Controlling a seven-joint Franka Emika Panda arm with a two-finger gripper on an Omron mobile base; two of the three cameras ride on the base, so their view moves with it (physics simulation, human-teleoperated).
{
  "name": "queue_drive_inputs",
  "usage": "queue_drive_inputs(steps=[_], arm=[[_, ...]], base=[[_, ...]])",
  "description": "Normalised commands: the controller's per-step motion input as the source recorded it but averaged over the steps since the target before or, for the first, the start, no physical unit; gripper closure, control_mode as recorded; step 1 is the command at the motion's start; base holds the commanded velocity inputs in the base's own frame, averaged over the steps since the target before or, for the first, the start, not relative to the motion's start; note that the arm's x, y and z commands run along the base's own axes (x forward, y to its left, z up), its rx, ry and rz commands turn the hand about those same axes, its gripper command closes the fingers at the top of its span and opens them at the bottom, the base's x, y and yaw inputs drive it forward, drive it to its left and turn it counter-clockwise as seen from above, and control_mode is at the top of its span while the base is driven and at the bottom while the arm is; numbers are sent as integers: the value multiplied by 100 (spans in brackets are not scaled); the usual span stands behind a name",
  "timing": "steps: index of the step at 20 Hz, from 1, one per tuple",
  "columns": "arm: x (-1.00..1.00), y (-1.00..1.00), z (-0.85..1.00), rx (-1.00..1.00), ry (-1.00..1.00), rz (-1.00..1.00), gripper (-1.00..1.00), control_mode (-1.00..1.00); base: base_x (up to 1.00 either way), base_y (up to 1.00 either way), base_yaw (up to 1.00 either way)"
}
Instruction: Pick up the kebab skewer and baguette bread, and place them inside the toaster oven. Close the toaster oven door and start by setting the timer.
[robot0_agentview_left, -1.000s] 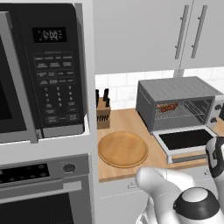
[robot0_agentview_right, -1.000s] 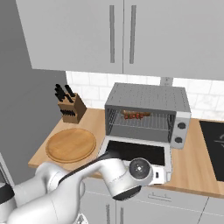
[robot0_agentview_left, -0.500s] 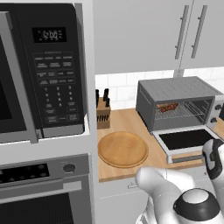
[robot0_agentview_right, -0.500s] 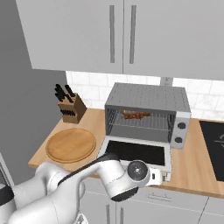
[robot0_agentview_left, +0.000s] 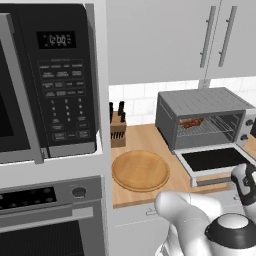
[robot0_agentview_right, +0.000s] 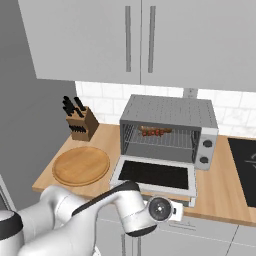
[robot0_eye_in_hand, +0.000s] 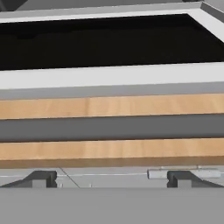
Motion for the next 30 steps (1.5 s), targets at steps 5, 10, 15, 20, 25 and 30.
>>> queue_drive_inputs(steps=[5,10,15,20,25,30], arm=[[19,0,-7,0,-15,0,-100,-100],[6,0,-13,0,-4,0,-100,-100],[2,1,-2,0,-8,0,-100,-100],[13,2,-1,0,-6,0,-100,-100],[22,6,-5,0,-3,0,-100,-100],[15,4,-18,0,0,0,-100,-100]], base=[[0,0,0],[0,0,0],[0,0,0],[0,0,0],[0,0,0],[0,0,0]])
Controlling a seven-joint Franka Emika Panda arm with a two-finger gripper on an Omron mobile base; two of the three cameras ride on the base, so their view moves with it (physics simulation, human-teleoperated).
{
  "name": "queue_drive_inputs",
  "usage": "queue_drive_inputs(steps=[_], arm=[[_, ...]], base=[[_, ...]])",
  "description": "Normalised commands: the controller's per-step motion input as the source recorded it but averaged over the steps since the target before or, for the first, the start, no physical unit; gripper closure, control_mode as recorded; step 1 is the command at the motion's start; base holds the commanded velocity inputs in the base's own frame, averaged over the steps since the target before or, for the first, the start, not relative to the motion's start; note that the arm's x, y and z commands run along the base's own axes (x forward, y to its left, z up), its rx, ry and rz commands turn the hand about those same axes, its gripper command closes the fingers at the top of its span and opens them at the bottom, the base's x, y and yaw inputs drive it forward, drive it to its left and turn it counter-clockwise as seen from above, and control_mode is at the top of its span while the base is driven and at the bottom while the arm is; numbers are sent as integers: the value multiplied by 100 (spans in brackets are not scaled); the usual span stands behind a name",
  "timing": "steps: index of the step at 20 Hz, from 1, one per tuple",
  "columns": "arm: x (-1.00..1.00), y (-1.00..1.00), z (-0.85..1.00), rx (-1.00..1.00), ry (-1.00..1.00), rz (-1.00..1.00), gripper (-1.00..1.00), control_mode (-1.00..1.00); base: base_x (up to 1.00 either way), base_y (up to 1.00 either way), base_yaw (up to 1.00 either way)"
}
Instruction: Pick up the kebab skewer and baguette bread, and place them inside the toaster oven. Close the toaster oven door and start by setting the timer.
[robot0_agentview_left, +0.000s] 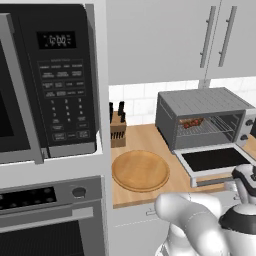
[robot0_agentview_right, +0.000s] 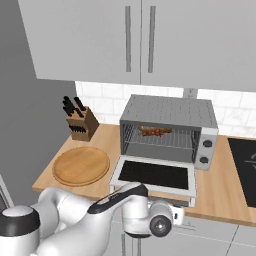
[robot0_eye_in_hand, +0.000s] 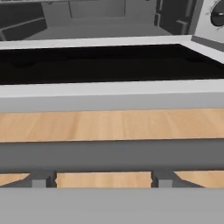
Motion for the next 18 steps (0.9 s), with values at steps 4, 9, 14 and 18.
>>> queue_drive_inputs(steps=[4,9,14,18], arm=[[3,13,-24,0,0,0,-100,-100],[0,16,-18,0,0,0,-100,-100],[3,7,-7,0,0,0,-100,-100],[14,0,0,0,0,0,-100,-100]], base=[[0,0,0],[0,0,0],[0,0,0],[0,0,0]])
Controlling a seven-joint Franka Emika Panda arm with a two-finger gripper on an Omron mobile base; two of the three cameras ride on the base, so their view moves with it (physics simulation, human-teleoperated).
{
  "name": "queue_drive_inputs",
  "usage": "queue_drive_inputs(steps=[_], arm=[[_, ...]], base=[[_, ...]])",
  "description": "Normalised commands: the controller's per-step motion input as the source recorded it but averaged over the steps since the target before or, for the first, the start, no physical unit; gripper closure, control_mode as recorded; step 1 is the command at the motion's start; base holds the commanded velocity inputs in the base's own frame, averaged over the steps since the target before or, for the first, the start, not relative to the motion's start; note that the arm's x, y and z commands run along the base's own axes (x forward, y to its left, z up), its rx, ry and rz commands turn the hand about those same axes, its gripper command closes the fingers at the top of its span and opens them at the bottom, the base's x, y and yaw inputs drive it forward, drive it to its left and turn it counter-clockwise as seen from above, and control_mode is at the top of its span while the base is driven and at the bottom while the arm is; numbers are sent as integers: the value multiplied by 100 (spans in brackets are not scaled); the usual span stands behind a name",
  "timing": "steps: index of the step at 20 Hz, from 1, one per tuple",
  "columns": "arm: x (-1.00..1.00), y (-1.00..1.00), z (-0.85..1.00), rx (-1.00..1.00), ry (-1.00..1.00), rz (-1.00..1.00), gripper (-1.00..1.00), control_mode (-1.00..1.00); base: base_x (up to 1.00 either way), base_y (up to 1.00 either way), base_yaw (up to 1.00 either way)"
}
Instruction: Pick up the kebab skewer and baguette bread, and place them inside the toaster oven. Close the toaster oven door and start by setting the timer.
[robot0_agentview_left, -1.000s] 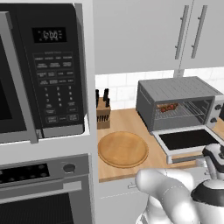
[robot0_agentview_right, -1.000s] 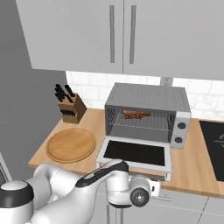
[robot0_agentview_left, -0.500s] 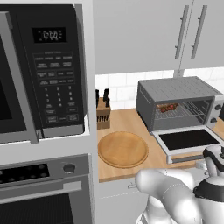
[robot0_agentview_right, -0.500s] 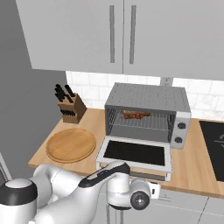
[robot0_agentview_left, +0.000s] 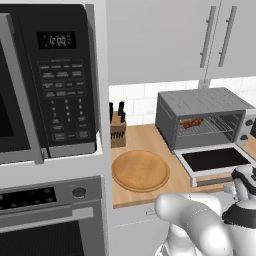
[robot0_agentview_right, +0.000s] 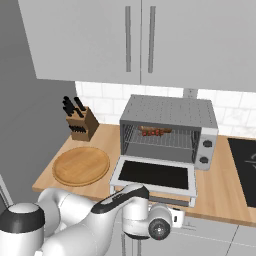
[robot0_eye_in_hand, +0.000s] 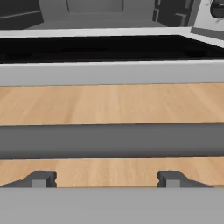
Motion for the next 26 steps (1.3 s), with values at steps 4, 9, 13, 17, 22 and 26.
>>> queue_drive_inputs(steps=[4,9,13,17,22,26], arm=[[16,0,0,0,-2,0,-100,-100],[2,7,0,0,-4,0,-100,-100],[3,11,0,0,-2,0,-100,-100],[11,6,13,0,-2,0,-100,-100],[8,8,9,0,-3,0,-100,-100],[21,3,12,0,0,0,-100,-100]], base=[[0,0,0],[0,0,0],[0,0,0],[0,0,0],[0,0,0],[0,0,0]])
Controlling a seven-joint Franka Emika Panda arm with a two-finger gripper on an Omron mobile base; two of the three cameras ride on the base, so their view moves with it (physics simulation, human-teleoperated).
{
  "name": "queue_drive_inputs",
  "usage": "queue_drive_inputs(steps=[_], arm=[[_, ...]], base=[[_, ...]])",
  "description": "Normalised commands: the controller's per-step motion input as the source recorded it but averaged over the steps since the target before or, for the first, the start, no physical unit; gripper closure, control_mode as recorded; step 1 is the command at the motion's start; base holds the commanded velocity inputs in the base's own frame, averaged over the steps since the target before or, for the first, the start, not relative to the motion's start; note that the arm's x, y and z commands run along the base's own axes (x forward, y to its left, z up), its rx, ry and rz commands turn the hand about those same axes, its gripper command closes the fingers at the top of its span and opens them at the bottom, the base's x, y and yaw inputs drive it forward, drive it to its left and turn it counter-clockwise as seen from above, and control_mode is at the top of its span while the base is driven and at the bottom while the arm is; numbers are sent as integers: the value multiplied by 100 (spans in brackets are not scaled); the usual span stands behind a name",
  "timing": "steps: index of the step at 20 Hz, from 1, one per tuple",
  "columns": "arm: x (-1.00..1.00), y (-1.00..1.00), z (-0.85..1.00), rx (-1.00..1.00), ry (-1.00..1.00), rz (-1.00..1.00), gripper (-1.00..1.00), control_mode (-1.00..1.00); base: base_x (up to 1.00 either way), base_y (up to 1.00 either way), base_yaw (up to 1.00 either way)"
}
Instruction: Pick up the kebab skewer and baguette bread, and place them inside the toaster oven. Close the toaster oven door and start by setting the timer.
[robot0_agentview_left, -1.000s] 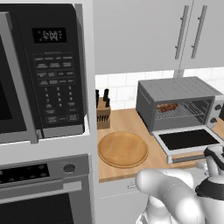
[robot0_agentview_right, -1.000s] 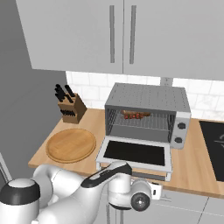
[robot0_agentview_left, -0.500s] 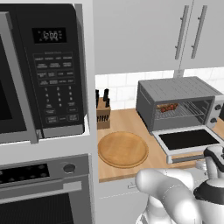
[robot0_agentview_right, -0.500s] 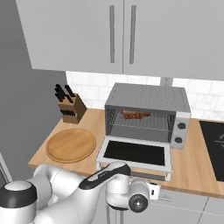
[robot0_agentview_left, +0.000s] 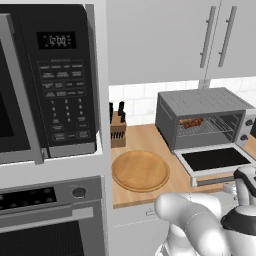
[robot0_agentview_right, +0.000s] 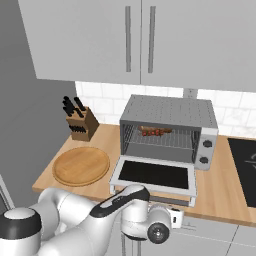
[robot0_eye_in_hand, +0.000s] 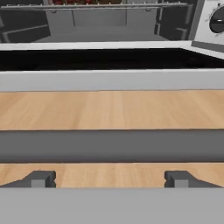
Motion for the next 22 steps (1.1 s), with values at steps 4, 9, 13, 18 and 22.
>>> queue_drive_inputs(steps=[4,9,13,18,22], arm=[[28,0,28,0,0,0,-100,-100],[28,0,35,0,-2,0,-100,-100],[21,0,53,0,-4,0,-100,-100],[29,0,45,0,-1,0,-100,-100],[40,0,47,0,-2,0,-100,-100]], base=[[0,0,0],[0,0,0],[0,0,0],[0,0,0],[0,0,0]])
